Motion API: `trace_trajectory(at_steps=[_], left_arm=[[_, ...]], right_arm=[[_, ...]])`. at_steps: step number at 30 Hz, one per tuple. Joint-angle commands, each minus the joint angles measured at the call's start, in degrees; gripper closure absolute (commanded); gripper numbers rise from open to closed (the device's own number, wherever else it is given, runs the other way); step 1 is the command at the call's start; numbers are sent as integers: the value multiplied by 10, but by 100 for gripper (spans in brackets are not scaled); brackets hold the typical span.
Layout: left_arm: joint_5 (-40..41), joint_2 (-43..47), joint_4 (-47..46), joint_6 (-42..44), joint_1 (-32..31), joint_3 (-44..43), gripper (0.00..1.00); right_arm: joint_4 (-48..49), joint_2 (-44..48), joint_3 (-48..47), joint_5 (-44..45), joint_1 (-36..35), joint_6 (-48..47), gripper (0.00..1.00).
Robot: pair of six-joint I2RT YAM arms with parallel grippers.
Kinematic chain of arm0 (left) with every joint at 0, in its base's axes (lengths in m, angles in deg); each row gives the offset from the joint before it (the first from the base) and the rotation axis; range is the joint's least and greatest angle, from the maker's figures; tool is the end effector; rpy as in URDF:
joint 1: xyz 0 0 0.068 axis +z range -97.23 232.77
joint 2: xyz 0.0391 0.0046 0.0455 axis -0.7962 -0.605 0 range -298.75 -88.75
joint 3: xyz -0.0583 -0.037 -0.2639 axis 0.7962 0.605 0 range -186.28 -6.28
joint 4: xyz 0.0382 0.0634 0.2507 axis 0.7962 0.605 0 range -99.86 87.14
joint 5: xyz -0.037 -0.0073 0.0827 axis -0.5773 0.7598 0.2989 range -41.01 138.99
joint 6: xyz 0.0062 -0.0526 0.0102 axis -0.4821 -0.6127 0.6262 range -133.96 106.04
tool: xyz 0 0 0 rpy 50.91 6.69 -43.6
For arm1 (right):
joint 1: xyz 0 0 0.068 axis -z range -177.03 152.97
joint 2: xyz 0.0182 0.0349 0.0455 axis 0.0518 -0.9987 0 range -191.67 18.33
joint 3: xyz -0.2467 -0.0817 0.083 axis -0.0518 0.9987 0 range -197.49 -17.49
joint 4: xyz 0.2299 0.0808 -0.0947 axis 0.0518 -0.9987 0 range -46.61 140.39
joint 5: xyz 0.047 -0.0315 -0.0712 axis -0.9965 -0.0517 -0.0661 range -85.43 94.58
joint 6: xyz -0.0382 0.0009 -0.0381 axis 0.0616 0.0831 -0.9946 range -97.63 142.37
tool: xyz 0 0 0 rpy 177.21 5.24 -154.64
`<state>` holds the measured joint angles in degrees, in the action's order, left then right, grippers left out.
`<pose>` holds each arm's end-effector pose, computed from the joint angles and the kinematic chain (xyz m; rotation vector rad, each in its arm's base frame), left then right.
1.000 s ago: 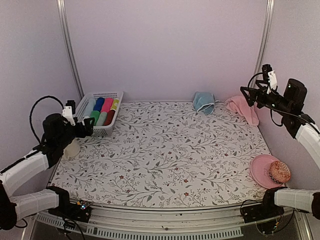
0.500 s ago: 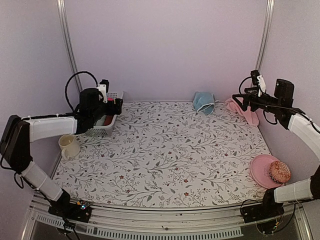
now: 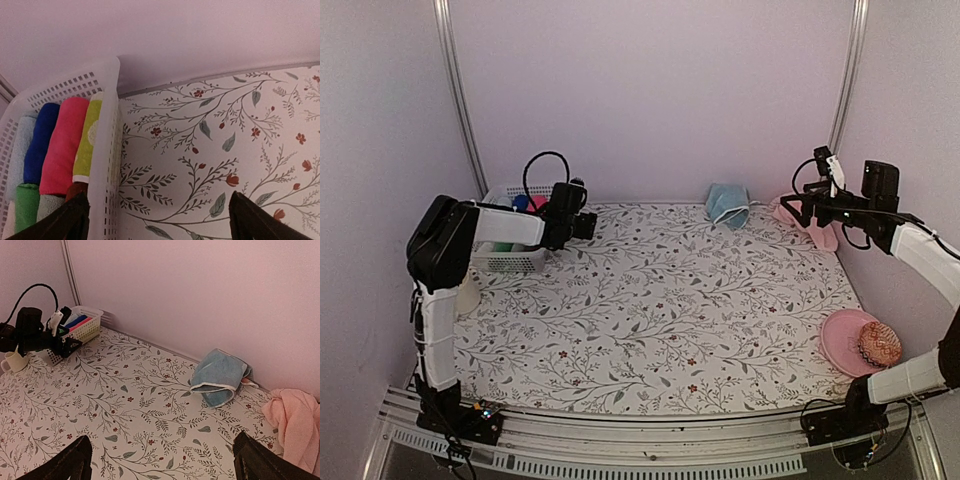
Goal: Roll the towels
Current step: Pick up the towel from the corner of the board.
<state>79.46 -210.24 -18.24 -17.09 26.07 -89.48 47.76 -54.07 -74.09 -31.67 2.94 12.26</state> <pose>0.4352 -0.1987 0.1817 0.0998 2.0201 0.2284 0.2897 0.0212 0.3237 -0.5838 1.7607 0.4743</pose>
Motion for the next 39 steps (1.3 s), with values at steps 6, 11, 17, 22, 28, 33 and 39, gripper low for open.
trace_trajectory(at_steps=[6,11,17,22,28,33,39], left_arm=[[25,-2,43,-32,65,13,3],[3,5,65,-57,92,5,3],[22,2,97,-70,112,-9,3],[10,-1,98,-74,126,-14,3],[-3,-19,125,-92,145,-47,3],[-40,-1,121,-89,139,-36,3],[-73,61,113,-87,104,1,3]], right_arm=[[-6,-9,-20,-16,-1,-9,1],[-7,-10,-20,-18,-1,-6,1],[-6,-11,-21,-18,-1,-6,1],[-7,-22,-24,2,-1,0,1],[-27,-59,-49,69,-7,5,1],[-67,-117,-112,153,-16,12,1],[-134,-251,-248,271,-18,28,2]])
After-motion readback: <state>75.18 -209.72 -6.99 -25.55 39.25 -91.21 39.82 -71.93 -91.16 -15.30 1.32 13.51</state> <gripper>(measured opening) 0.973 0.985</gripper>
